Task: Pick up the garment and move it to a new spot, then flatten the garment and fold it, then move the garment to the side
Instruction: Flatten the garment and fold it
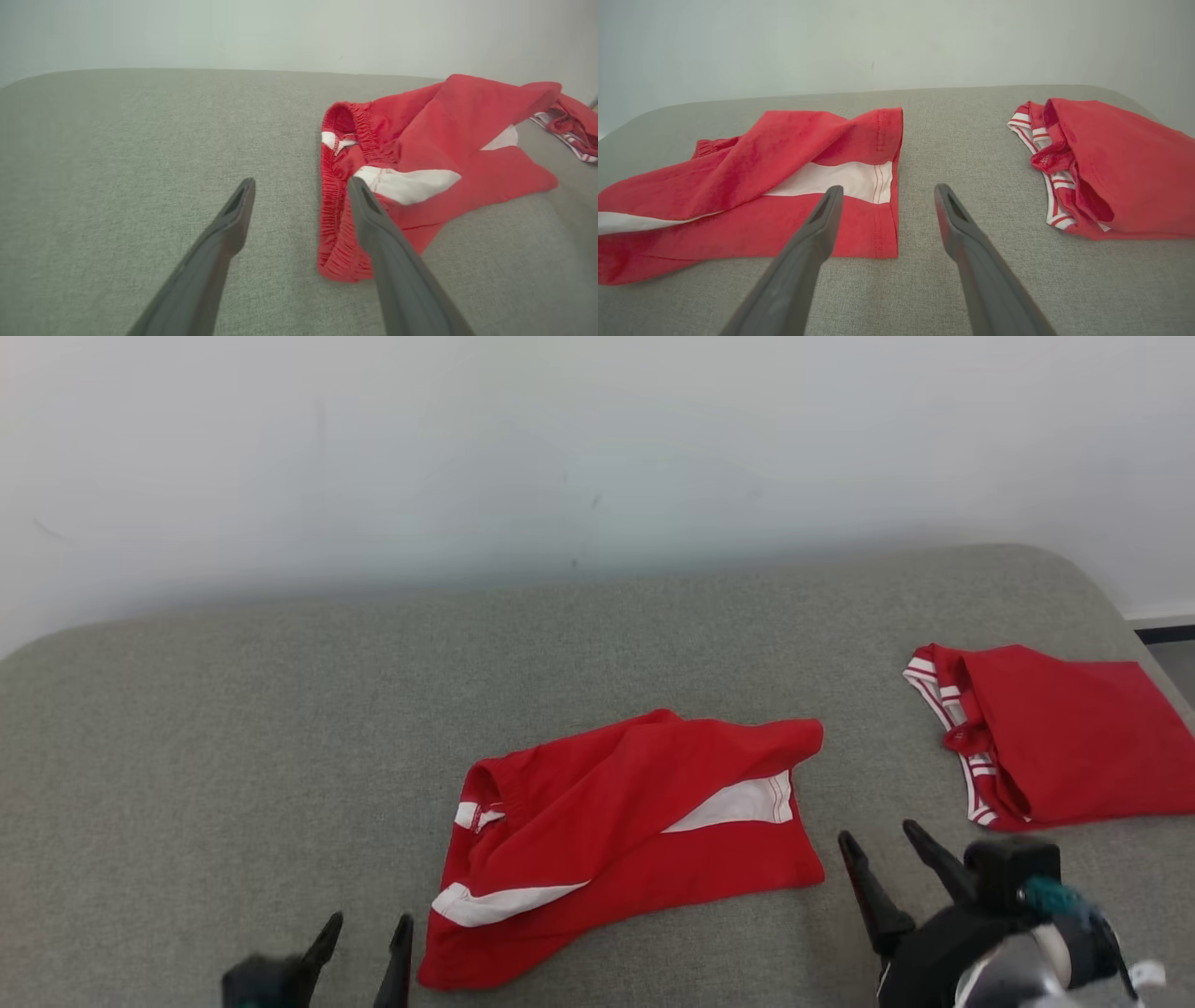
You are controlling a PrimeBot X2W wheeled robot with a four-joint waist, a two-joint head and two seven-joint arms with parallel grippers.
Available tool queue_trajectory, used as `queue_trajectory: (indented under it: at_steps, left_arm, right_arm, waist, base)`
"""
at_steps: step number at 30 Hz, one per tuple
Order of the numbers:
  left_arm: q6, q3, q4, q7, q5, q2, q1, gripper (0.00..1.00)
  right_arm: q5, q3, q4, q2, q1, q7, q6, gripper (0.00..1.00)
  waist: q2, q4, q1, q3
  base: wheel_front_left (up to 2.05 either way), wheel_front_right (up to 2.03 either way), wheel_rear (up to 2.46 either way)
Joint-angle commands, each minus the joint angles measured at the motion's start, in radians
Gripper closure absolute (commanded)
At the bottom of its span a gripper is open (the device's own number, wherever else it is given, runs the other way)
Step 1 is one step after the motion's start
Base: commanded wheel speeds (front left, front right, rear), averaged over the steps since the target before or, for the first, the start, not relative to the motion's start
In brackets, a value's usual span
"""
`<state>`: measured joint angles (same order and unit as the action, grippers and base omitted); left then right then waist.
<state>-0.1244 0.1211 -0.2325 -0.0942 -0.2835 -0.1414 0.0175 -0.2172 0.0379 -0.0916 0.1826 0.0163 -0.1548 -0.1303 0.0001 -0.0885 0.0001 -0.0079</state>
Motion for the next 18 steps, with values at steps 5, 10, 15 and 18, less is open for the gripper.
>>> queue_trajectory:
  at_steps: [5,10,15,18]
  left_arm:
    - [-0.005,0.165,-0.018,0.21,-0.121,-0.104,-0.178,0.0]
    - [-0.004,0.307,0.004,0.355,-0.282,-0.216,-0.304,0.0]
    - [-0.005,0.389,0.0,0.465,-0.392,-0.298,-0.363,0.0]
    - [-0.005,0.422,0.01,0.519,-0.472,-0.331,-0.372,0.0]
  right_arm:
    - [-0.04,0.051,0.004,0.064,0.115,-0.098,0.0,0.0]
    - [-0.066,0.098,-0.012,0.087,0.186,-0.104,0.0,0.0]
    - [-0.08,0.124,-0.034,0.095,0.218,-0.088,0.0,0.0]
    - [-0.089,0.122,-0.048,0.103,0.217,-0.076,0.0,0.0]
  waist:
    - [-0.0001,0.006,-0.0001,0.051]
    - [-0.0001,0.001,-0.0001,0.084]
    - [-0.0001,-0.012,-0.0001,0.099]
    - [-0.0001,-0.019,-0.0001,0.108]
  base:
    - [0.0,0.0,0.0]
    - [0.0,0.0,0.0]
    - [0.0,0.0,0.0]
    - [0.0,0.0,0.0]
